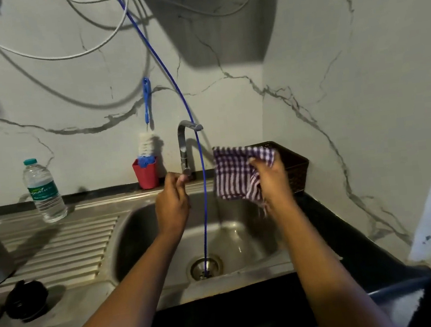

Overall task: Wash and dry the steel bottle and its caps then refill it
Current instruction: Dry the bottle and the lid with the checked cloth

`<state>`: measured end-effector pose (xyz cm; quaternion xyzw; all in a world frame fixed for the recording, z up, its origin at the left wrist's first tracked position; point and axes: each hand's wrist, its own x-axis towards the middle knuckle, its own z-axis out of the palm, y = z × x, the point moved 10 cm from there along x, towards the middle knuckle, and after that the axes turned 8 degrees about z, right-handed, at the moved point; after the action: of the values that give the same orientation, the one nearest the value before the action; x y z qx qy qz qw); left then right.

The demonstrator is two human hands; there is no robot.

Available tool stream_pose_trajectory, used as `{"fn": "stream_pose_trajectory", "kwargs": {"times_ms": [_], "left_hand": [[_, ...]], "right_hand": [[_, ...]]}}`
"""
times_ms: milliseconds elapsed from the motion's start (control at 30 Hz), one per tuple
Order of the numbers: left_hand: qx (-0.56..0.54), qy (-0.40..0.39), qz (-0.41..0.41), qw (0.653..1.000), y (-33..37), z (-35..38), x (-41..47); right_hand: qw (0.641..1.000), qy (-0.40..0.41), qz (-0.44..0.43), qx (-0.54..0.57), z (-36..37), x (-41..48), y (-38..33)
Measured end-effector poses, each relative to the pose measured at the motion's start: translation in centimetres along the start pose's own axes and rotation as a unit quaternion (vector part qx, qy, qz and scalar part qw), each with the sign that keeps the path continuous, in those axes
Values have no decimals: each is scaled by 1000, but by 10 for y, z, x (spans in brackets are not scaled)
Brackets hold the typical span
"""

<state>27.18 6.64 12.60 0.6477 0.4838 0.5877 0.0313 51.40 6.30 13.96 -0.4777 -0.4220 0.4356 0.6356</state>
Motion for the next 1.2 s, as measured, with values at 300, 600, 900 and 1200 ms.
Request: {"fn": "stream_pose_trajectory", "kwargs": {"times_ms": [300,600,900,1200], "left_hand": [[-258,-219,-323,884,1,183,26],[-355,-182,-381,834,-18,252,4],[-352,-173,-346,852,-33,255,2],[-305,-174,-313,883,-34,266,14]], "right_hand": [[954,28,-49,-295,-45,143,-72],[902,-55,224,-365,-45,218,7],[771,-125,324,-534,-39,228,79],[785,28,5,-619,-44,216,14]]}}
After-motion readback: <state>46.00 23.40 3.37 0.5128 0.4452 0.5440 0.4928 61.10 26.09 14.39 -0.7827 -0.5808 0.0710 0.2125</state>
